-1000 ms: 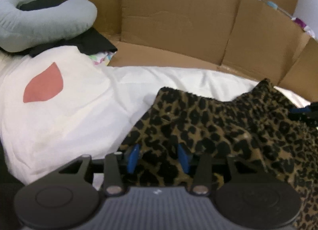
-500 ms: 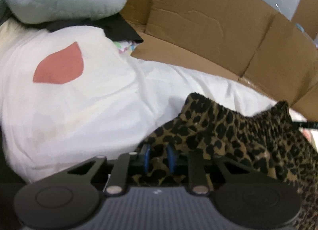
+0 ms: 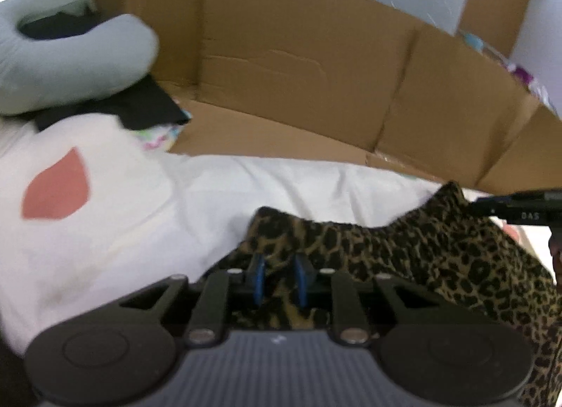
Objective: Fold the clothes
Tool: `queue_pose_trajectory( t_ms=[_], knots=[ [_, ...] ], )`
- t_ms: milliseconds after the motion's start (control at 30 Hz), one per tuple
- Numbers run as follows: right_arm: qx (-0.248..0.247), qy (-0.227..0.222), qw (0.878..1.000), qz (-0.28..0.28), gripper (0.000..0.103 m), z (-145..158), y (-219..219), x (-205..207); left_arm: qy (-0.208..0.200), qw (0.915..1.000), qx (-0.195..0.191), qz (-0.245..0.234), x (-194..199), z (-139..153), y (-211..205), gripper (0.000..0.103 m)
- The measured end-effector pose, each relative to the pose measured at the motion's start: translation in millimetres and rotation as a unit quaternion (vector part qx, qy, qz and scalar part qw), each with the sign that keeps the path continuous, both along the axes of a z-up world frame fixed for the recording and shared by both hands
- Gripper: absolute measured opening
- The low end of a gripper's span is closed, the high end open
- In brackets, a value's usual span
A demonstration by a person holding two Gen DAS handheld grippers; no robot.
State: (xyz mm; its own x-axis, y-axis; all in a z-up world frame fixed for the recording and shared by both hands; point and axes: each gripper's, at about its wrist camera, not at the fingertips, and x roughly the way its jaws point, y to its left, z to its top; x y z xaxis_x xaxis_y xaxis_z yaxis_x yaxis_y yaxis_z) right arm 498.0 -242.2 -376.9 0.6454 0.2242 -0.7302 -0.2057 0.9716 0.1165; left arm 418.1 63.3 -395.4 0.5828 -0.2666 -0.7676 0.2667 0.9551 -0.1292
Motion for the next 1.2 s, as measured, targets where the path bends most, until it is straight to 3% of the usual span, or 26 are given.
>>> queue_pose_trajectory(
  t_ms=[300, 567, 733, 1000, 1200],
  knots=[
    [-0.032, 0.011, 0.999, 0.001, 0.034, -17.6, 22.7, 27.9, -0.003, 0.9998, 0.002, -0.018, 12.5, 0.2, -17.6, 0.019],
    [-0.027, 0.025, 0.999, -0.016, 0.036, -32.5, 10.5, 33.2, 0.008, 0.9998, 0.003, -0.017, 21.5, -2.0, -17.3, 0.018],
    [-0.04, 0.047, 0.998, -0.014, 0.037, -24.7, 14.2, 41.1, 0.005, 0.9998, 0.006, -0.016, 21.5, 4.3, -17.8, 0.019],
    [-0.034, 0.014, 0.999, 0.019, 0.037, 15.4, 13.2, -0.3, -0.01, 0.9978, 0.006, -0.066, -24.2, 34.6, -34.0, 0.026],
    [-0.025, 0.021, 0.999, 0.038, 0.036, 33.8, 17.2, -59.1, 0.009, 0.9982, 0.012, -0.057, -58.8, 49.2, -33.7, 0.026]
  ],
)
